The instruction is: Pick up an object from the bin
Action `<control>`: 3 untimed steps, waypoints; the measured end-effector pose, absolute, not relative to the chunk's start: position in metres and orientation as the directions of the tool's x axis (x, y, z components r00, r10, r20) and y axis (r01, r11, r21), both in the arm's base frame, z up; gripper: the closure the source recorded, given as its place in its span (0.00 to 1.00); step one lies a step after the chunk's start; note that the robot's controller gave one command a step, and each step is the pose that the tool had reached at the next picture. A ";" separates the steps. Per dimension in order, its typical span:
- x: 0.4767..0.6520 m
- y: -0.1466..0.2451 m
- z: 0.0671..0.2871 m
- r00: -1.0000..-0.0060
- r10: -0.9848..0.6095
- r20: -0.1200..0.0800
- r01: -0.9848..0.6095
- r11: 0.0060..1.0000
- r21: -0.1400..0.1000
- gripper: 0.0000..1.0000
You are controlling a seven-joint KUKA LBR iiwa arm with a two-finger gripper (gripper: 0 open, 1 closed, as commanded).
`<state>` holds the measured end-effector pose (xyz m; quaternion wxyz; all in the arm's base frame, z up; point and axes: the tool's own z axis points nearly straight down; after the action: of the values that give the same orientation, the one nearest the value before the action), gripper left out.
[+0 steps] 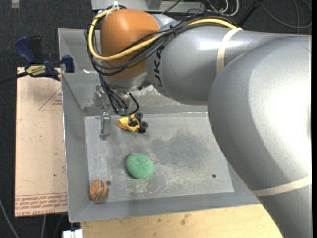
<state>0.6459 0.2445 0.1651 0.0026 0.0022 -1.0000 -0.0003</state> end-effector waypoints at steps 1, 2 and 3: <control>0.648 0.243 0.171 -1.000 -0.001 -0.002 -0.001 1.000 0.002 0.00; 0.629 0.224 0.163 -0.997 -0.079 -0.005 -0.079 0.997 0.003 0.00; 0.617 0.193 0.142 -0.999 -0.053 -0.002 -0.053 0.999 0.002 0.00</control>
Offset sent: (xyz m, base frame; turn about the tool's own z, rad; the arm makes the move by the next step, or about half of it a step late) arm -0.0335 -0.0417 -0.0100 -0.1411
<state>0.6167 0.1926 0.1425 -0.0011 0.0266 -0.9996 -0.0008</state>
